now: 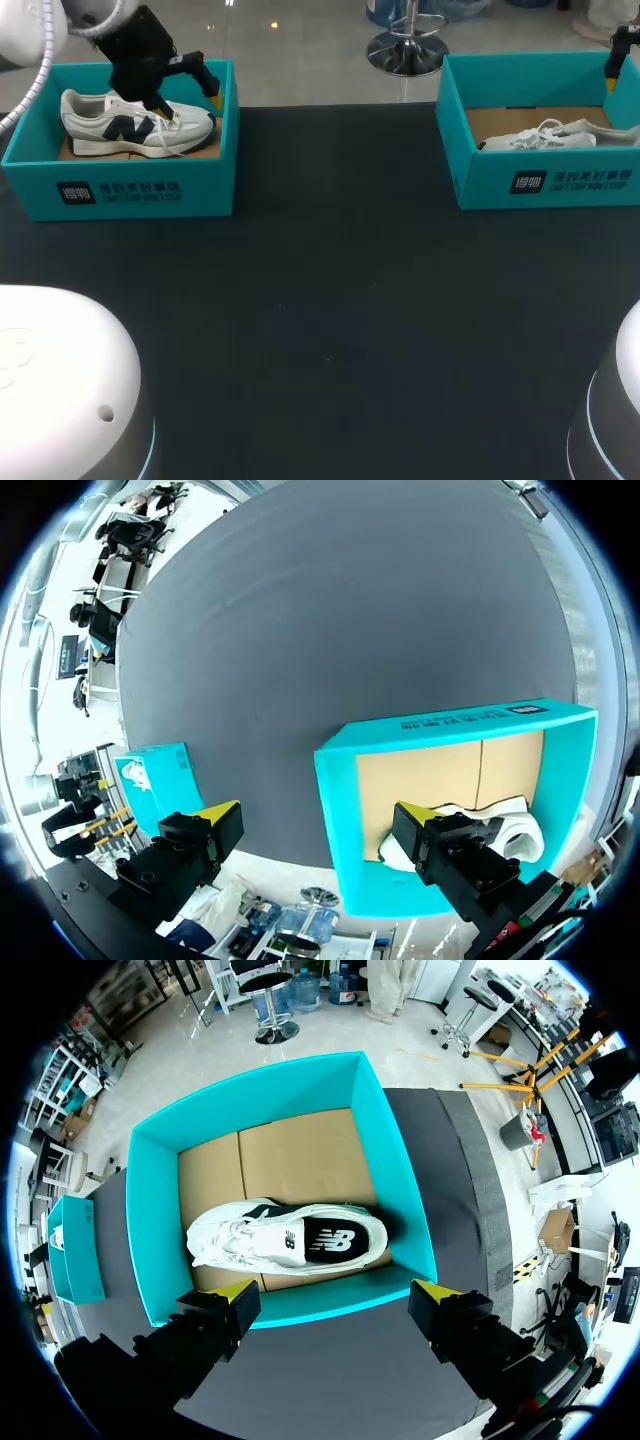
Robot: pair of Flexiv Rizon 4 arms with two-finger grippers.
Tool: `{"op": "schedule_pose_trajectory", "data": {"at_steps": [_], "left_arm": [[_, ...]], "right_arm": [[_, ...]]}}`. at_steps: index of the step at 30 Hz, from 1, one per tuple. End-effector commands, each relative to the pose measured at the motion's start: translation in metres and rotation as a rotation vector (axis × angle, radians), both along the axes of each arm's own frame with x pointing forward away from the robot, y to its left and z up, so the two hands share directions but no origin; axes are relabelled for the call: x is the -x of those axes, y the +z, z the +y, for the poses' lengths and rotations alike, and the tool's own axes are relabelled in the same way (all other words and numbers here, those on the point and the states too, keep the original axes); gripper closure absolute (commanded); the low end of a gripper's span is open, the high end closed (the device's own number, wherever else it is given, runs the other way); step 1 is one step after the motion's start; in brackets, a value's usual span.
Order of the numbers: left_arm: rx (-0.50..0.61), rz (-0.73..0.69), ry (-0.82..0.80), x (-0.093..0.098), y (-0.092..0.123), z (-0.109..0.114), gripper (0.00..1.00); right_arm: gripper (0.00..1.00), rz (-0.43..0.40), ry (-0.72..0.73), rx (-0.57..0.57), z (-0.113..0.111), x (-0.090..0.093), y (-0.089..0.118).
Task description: Take the shoe out of the shoebox, open the shoe tongue, remove and reinsert the insole, then place the shoe into the shoebox
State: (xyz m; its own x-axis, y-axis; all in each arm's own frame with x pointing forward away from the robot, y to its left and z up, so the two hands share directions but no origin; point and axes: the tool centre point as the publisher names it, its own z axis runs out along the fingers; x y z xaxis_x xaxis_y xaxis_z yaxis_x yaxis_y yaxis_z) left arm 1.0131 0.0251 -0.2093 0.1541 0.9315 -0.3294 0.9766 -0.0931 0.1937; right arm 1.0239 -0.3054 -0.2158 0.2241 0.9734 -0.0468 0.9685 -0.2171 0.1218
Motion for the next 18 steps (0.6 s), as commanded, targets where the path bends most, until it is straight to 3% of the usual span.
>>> {"op": "schedule_pose_trajectory", "data": {"at_steps": [1, 6, 13, 18], "left_arm": [[-0.053, 0.000, 0.043, -0.012, 0.004, 0.011, 0.00], [-0.071, 0.013, 0.084, -0.033, 0.000, 0.035, 0.00], [-0.234, 0.001, 0.096, -0.050, -0.014, 0.061, 0.00], [-0.286, -0.009, 0.124, -0.058, -0.019, 0.083, 0.00]], "right_arm": [[0.00, -0.001, 0.000, 0.000, 0.000, 0.000, 0.000], [0.00, -0.001, 0.000, 0.000, 0.000, 0.000, 0.000], [0.00, -0.001, 0.000, 0.000, 0.000, 0.000, 0.000], [0.00, -0.001, 0.000, 0.000, 0.000, 0.000, 0.000]]}}
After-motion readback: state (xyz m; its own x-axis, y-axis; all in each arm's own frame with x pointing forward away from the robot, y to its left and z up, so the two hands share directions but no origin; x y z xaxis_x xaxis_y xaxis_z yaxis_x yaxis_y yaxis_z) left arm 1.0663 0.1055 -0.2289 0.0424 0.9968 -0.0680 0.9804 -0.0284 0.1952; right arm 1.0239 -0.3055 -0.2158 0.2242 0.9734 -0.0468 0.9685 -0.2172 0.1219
